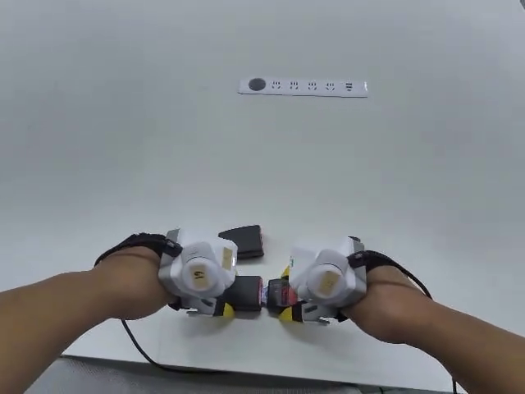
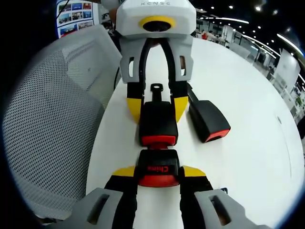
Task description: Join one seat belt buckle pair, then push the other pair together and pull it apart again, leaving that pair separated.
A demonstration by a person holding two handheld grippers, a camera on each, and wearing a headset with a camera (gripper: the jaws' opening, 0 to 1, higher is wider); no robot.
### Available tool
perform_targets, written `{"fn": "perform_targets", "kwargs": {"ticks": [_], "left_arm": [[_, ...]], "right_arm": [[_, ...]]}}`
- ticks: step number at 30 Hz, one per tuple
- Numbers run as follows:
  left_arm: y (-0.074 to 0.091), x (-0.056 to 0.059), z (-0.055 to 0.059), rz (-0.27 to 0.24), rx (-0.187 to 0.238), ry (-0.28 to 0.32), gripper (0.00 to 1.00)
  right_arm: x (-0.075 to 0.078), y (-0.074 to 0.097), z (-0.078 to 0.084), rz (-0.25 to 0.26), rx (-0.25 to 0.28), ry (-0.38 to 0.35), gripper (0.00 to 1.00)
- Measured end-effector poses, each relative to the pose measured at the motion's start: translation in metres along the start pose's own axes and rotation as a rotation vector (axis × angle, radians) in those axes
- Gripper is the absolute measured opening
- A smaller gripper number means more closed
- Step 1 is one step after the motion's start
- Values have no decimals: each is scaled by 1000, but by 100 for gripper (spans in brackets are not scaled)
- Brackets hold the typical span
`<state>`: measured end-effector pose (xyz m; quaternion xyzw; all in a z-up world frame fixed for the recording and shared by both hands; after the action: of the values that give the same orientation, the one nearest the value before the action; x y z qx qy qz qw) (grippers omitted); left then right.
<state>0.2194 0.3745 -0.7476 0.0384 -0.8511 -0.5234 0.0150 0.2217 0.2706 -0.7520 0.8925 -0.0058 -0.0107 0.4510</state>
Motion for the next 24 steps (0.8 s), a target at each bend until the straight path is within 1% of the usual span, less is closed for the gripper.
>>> {"fn": "perform_targets", "kwargs": {"ticks": [4, 10, 14, 18, 24], "left_arm": [[0, 1, -2, 3, -1, 5, 32], [1, 0, -1, 6, 8, 4, 32], [1, -1, -2, 9, -5, -1, 32], [0, -2, -1, 14, -12, 13, 32], [1, -1, -3, 9, -31, 2, 34]], "right_arm": [[1, 0, 2, 3, -9, 0, 29], [1, 1, 3, 5, -14, -13, 30], [0, 3, 2, 8, -17, -19, 30], [0, 4, 1, 13, -27, -22, 30], [0, 3, 0, 14, -28, -16, 32]]}}
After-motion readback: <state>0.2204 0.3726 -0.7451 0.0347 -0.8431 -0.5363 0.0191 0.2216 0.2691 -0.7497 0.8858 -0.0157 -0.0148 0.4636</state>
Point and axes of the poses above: the centre of the closed fingertips' face, and the gripper's own axes: y roughly backward along the fingers, x roughly to its right, z roughly out of its underside, the point moved 4 cm from there along y, roughly backward along the fingers, and after that the axes turned 2 degrees about -y, right-handed, at the moved point
